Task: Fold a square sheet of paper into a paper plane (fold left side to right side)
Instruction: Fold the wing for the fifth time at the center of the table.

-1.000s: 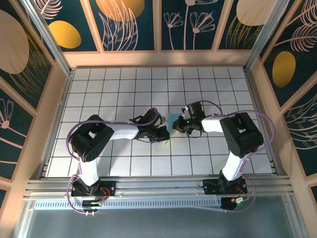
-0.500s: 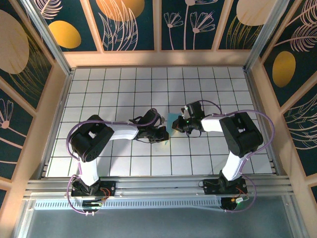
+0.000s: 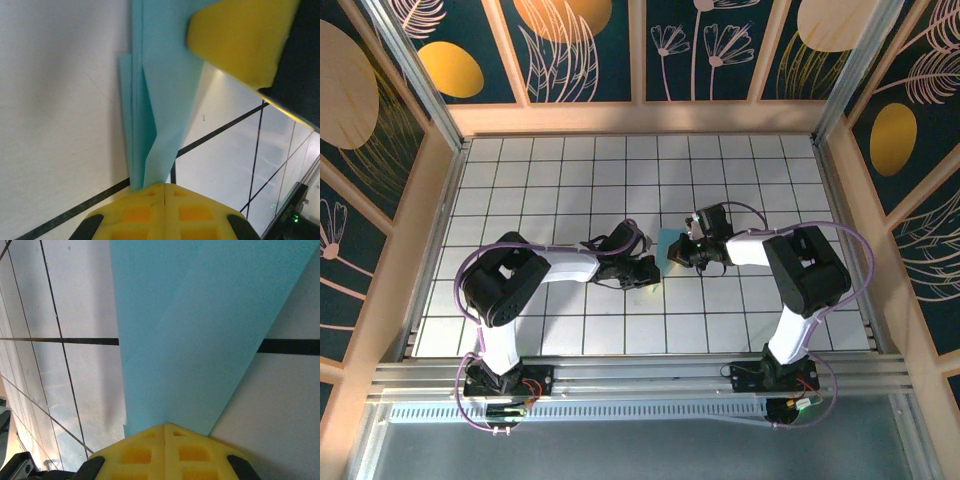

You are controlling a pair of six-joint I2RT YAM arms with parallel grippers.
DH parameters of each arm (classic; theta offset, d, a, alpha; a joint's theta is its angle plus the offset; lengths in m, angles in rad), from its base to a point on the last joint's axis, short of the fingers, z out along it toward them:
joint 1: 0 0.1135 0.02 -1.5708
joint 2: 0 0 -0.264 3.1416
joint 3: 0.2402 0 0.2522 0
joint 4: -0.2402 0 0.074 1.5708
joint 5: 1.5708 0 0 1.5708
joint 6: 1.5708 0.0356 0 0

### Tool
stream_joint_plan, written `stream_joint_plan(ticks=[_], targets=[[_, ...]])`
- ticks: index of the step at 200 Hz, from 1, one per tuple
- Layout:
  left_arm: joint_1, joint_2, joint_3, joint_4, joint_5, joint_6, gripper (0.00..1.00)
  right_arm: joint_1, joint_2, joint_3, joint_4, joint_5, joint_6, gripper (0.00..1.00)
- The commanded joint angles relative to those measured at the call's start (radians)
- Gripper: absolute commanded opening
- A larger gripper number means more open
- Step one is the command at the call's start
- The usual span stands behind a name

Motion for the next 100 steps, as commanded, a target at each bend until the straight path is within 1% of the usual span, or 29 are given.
stream_joint_plan(ticks=[1,100], targets=[[-0.008,0.018,-0.022,-0.062,-0.034,0.011,0.00,0.014,0.060,-0.015,-0.131,0.124,-0.029,0.00],[-0.050,0.018,-0.016,-0.126,-0.077,0.030,0.00,0.015,0.070,0.003,-0.147,0.124,-0.039,0.00]])
